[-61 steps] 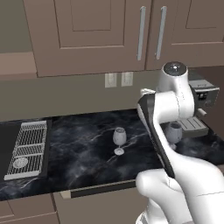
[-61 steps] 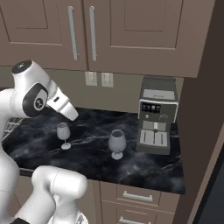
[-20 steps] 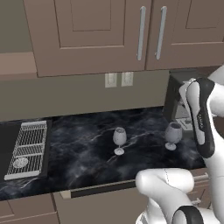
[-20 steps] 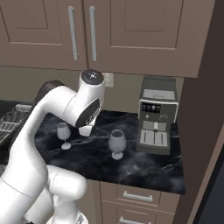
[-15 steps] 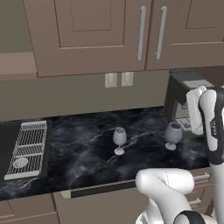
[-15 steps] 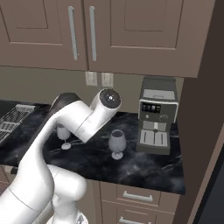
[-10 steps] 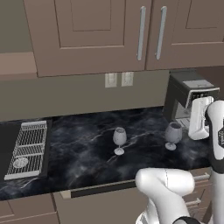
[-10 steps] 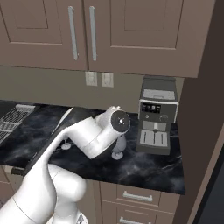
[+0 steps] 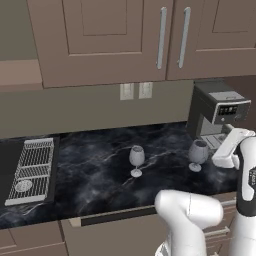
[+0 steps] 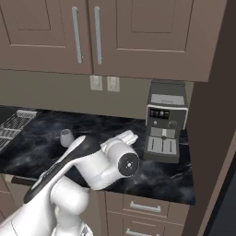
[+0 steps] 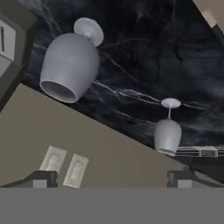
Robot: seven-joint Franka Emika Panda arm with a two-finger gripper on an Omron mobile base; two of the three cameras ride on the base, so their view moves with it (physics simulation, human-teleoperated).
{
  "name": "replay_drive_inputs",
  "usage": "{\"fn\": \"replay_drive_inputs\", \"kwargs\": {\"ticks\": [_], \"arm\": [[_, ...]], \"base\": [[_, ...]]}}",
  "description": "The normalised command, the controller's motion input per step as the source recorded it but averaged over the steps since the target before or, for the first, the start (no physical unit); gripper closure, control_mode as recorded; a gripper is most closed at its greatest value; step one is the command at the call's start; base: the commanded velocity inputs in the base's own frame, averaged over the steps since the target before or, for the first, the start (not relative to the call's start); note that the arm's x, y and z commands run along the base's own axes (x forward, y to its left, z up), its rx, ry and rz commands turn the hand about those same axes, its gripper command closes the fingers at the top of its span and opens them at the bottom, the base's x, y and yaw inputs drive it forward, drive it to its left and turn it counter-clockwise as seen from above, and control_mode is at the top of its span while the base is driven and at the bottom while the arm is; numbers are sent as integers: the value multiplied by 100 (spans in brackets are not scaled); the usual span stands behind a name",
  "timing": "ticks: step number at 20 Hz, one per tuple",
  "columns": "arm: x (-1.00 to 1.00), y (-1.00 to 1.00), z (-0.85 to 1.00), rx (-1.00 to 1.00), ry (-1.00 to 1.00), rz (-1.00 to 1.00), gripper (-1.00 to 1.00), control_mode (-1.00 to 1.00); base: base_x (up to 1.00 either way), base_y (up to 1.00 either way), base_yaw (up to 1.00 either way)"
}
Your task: Retrieve the wine glasses from the counter and place one next to each plate.
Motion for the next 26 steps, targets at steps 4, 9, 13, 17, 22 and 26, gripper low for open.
{"fn": "replay_drive_inputs", "kwargs": {"ticks": [4, 9, 13, 17, 22, 26], "arm": [[1, -23, -40, 0, -1, -3, -100, -100], [0, -46, -31, 2, 0, 0, -100, -100], [0, -55, -28, 4, 0, 1, -100, -100], [14, -42, -46, 5, 7, 0, -100, -100], [22, -25, -62, 7, 12, 1, -100, -100], [40, -18, -55, 7, 10, 2, -100, -100]], "base": [[0, 0, 0], [0, 0, 0], [0, 0, 0], [0, 0, 0], [0, 0, 0], [0, 0, 0]]}}
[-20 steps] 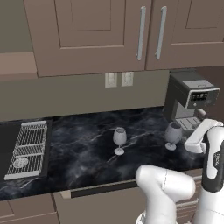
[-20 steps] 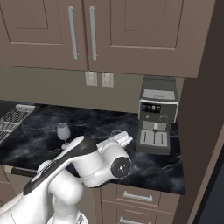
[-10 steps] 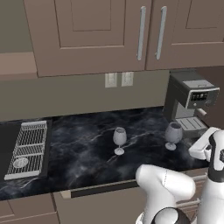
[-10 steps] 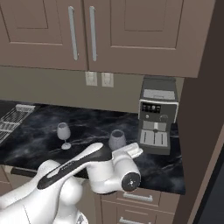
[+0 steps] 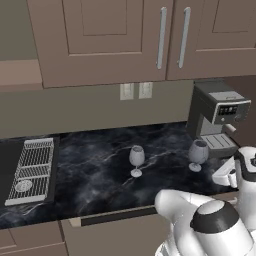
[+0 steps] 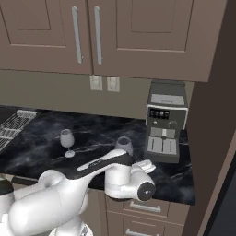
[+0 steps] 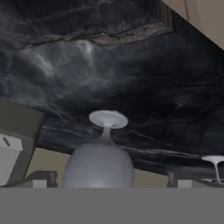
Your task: Retrieve the wine glasses from the counter and place one next to each plate.
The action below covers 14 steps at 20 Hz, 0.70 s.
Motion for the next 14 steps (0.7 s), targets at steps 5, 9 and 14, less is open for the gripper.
{"fn": "replay_drive_inputs", "kwargs": {"ticks": [5, 9, 14], "arm": [[21, 0, -43, 14, -6, 6, -100, -100], [21, 0, -33, 20, -11, 14, -100, -100], [31, 0, -2, 5, -15, 6, -100, -100]], "base": [[0, 0, 0], [0, 0, 0], [0, 0, 0]]}}
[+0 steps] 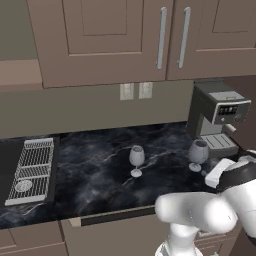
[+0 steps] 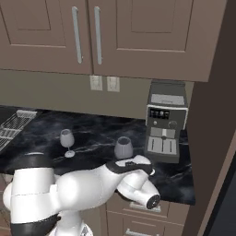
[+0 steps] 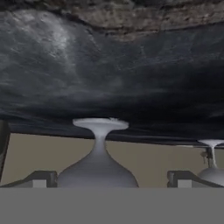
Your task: Retrieve the wine glasses from the counter and place one next to each plate.
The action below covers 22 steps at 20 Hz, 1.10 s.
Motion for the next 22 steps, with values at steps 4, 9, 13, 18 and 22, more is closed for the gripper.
{"fn": "replay_drive_inputs", "kwargs": {"ticks": [4, 9, 13, 18, 22], "arm": [[40, 0, 0, 0, 0, 0, -100, -100], [23, 0, -4, 0, 7, 0, -100, -100], [1, 5, -3, 0, 12, 0, -100, -100], [3, 20, -11, 10, 22, 0, -100, -100], [5, 23, 0, 4, 4, 0, -100, -100]], "base": [[0, 0, 0], [0, 0, 0], [0, 0, 0], [0, 0, 0], [0, 0, 0]]}}
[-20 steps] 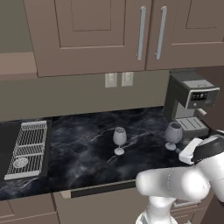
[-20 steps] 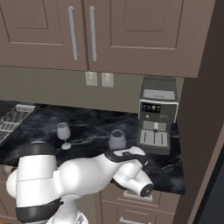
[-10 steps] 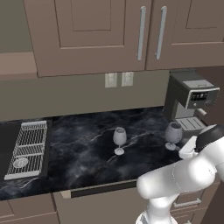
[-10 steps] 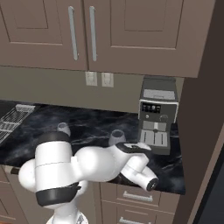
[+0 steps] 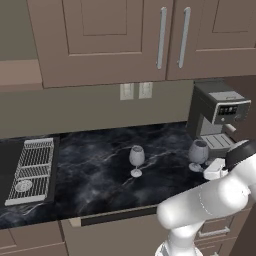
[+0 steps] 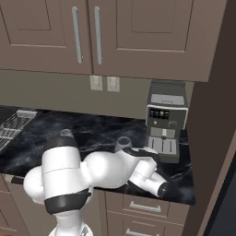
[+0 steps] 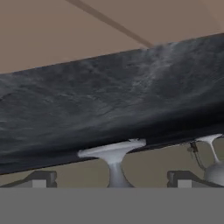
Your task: Retrieve the wine glasses from the counter and place one next to each plate.
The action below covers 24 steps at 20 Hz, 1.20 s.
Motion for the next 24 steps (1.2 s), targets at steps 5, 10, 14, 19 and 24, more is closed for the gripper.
{"fn": "replay_drive_inputs", "kwargs": {"ticks": [5, 10, 14, 19, 24], "arm": [[8, 31, 0, 2, 0, 0, -100, -100], [28, 37, -1, 2, 0, 0, -100, -100], [44, 22, 0, 0, 6, -3, -100, -100], [41, 9, -4, 0, 5, -8, -100, -100], [47, 0, -1, 0, 0, -8, -100, -100]], "base": [[0, 0, 0], [0, 0, 0], [0, 0, 0], [0, 0, 0], [0, 0, 0]]}}
